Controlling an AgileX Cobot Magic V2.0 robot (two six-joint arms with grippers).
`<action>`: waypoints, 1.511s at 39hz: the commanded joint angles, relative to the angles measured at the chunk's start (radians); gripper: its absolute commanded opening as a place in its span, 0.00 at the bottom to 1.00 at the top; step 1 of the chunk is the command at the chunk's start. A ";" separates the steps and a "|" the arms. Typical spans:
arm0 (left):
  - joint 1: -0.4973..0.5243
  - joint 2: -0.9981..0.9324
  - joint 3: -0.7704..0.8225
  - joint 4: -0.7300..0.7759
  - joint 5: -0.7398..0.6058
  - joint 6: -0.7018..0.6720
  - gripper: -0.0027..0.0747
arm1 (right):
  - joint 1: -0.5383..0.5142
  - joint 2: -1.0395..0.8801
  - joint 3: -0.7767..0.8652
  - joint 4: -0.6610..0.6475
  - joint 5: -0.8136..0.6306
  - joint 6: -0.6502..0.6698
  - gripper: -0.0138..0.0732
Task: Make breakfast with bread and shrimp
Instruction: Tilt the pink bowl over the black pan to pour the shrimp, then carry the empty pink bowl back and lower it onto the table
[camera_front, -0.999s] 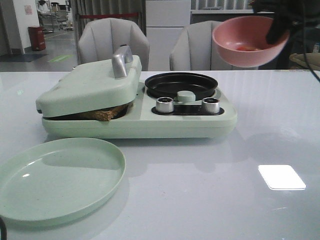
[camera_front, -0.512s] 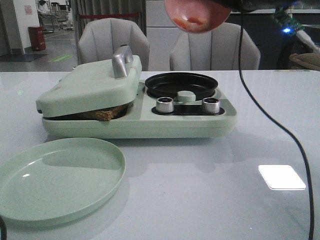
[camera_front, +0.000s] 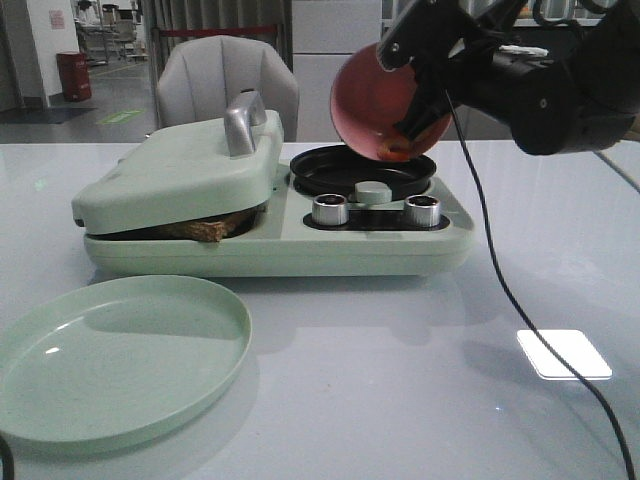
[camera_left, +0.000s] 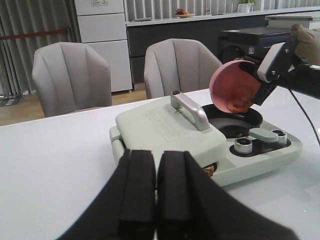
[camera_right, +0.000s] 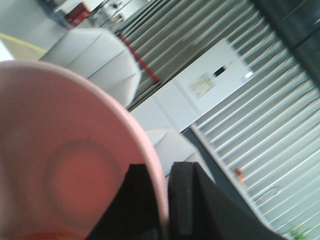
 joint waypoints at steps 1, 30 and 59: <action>-0.008 0.012 -0.026 -0.014 -0.079 -0.009 0.18 | 0.010 -0.058 -0.025 -0.024 -0.180 -0.036 0.32; -0.008 0.012 -0.026 -0.014 -0.079 -0.009 0.18 | 0.052 0.008 -0.159 0.273 -0.114 -0.002 0.32; -0.008 0.012 -0.026 -0.014 -0.079 -0.009 0.18 | -0.065 -0.485 -0.160 0.777 1.353 0.208 0.32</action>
